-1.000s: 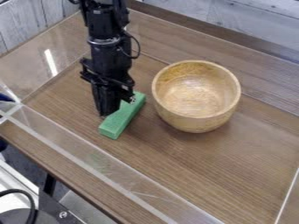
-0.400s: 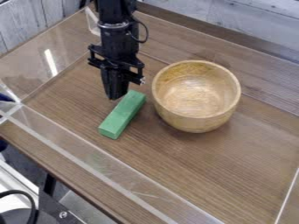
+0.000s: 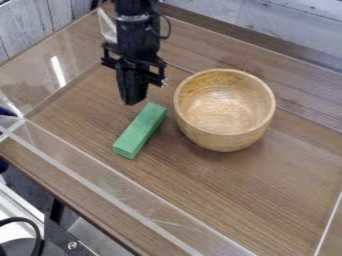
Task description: Put the green block in the brown bowl
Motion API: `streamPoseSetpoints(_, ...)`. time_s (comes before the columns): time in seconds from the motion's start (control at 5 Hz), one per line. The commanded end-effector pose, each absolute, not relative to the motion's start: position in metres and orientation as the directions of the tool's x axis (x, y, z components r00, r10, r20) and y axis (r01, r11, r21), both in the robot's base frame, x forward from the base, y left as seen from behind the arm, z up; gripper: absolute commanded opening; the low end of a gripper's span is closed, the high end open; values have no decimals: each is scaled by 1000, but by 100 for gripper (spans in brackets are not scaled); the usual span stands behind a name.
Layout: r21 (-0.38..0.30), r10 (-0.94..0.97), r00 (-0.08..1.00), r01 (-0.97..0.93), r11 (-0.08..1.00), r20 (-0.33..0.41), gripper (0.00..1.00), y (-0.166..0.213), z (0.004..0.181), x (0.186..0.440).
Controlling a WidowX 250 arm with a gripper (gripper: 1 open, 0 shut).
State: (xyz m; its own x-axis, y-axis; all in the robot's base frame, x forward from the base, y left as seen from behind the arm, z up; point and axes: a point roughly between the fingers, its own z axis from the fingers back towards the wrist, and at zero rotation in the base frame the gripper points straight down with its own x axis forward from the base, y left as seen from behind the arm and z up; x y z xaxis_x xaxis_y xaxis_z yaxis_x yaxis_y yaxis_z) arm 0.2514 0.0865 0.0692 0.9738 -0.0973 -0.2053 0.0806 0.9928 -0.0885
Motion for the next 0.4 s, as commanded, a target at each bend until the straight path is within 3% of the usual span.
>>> streamPoseSetpoints(0.0,-83,-124,975,110,990,-184,100,95,81,266)
streamPoseSetpoints(0.2,-84,-147,971,133,987,-186,100,97,76,259)
